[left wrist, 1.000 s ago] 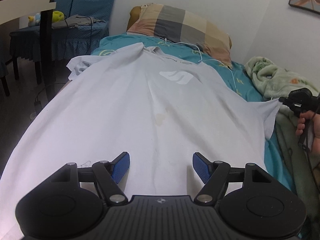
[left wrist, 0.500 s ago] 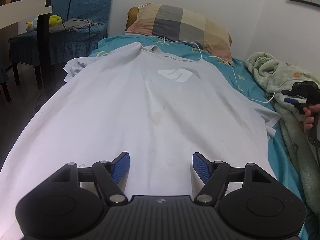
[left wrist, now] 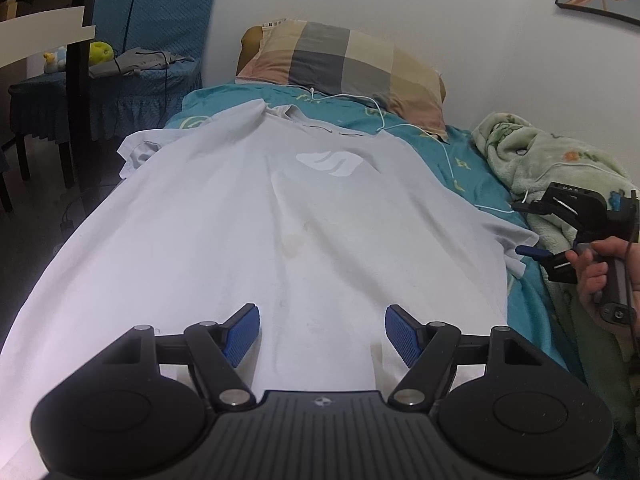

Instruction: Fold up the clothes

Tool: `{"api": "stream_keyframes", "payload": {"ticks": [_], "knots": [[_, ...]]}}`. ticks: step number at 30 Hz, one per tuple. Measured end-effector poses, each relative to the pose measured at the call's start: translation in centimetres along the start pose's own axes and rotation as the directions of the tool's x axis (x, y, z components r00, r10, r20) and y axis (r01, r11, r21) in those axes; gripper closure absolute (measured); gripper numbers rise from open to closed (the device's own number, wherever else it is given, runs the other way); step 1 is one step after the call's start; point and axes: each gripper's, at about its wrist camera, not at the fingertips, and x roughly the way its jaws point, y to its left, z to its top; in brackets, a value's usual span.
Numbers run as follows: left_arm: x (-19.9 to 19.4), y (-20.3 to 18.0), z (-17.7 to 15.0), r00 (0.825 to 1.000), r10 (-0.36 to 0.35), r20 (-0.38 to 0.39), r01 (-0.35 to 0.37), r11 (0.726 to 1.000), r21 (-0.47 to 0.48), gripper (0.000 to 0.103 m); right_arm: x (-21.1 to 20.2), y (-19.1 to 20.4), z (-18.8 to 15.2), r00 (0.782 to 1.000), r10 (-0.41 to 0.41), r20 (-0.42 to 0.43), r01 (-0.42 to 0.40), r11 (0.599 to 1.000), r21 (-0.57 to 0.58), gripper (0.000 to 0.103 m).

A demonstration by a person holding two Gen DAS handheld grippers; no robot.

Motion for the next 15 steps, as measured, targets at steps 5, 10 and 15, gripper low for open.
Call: {"api": "stream_keyframes", "payload": {"ticks": [5, 10, 15], "knots": [[0.9, 0.4, 0.3, 1.0, -0.016, -0.02, 0.015, 0.999, -0.039, 0.031, 2.2, -0.5, 0.7, 0.997, -0.064, 0.042, 0.062, 0.997, 0.045, 0.039], [1.8, 0.9, 0.6, 0.998, -0.049, -0.045, 0.045, 0.995, -0.092, 0.031, 4.4, -0.5, 0.8, 0.99, -0.139, 0.016, 0.137, 0.988, 0.069, 0.038], [2.4, 1.4, 0.7, 0.996, -0.071, -0.057, 0.063, 0.991, -0.119, 0.031, 5.9, -1.1, 1.7, 0.98, -0.178, 0.087, 0.169, 0.981, 0.097, 0.038]]}}
